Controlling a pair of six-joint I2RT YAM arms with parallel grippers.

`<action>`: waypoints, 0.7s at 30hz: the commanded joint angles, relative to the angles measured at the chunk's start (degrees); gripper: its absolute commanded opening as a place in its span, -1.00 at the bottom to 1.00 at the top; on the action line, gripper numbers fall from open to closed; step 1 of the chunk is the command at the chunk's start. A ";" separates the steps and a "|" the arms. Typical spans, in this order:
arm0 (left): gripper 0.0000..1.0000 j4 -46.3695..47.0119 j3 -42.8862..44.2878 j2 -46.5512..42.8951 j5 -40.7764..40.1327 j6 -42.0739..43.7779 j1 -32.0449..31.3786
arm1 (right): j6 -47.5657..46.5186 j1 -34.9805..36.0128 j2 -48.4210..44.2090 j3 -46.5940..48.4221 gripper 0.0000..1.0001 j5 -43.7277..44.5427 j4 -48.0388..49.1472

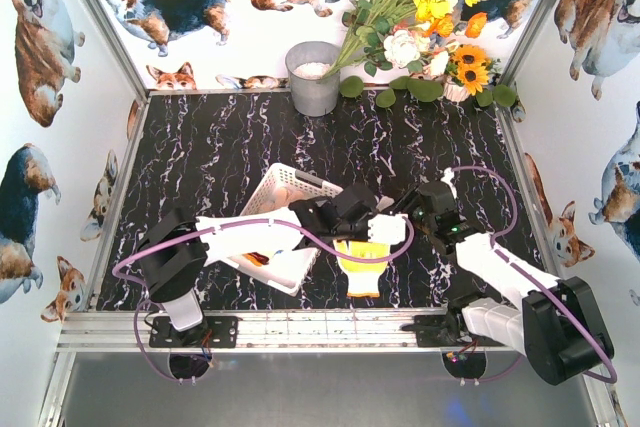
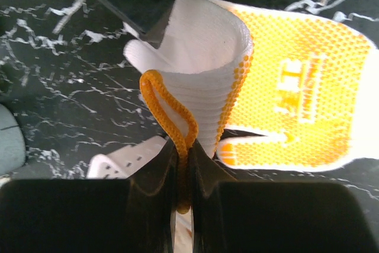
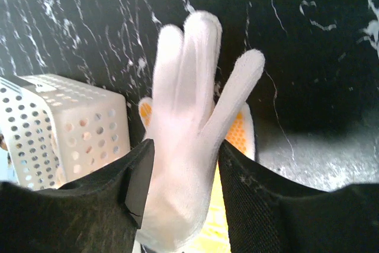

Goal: Put the gloves into the storage basket
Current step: Pair the glove with the glove.

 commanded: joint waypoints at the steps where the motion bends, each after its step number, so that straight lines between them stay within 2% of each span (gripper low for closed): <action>1: -1.00 -1.50 -1.29 -1.04 0.91 -5.13 -2.04 | 0.43 -0.24 -0.57 1.56 -0.01 -3.57 -3.16; 10: -1.00 -0.21 -2.58 -1.51 2.36 -12.05 -4.41 | 0.95 -0.24 0.97 1.21 -0.21 -7.40 -2.16; 21: -1.00 0.37 -4.36 -2.68 4.35 -20.80 -7.56 | -0.28 -0.24 0.73 0.23 -0.15 -7.16 -2.70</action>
